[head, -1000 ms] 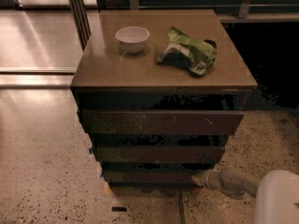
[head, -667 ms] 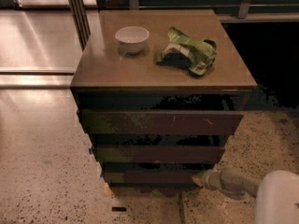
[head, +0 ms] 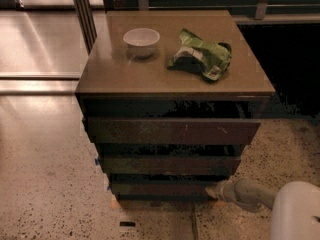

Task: Close bottom drawer

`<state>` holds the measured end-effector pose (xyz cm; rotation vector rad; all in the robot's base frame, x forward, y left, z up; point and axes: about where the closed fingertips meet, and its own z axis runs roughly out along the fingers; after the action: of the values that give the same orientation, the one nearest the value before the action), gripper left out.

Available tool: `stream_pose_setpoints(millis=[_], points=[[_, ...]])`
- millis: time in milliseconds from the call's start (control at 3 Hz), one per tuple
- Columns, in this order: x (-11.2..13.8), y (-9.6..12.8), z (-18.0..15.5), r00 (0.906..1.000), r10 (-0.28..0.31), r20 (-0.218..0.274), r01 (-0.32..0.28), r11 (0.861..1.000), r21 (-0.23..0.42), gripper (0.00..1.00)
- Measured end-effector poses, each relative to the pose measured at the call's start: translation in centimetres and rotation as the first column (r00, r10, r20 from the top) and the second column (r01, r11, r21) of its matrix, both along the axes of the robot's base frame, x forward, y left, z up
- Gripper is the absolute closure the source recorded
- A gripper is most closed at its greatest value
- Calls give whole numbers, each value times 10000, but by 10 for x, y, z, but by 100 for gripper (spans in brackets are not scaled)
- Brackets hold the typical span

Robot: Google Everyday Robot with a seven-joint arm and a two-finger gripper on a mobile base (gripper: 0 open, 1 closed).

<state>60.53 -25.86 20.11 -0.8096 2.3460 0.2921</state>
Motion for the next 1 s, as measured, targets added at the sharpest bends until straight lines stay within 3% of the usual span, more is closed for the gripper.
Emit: stream_pose_setpoints(millis=[333,667,1000], points=[[-1,0,-1,9999,32,-107,-32,10000,4,100],[-26,1,7,9995,93,-316,-78,9988,493,100],[-68,-9,13,9980,-30,-632,102,9934,1140,100]])
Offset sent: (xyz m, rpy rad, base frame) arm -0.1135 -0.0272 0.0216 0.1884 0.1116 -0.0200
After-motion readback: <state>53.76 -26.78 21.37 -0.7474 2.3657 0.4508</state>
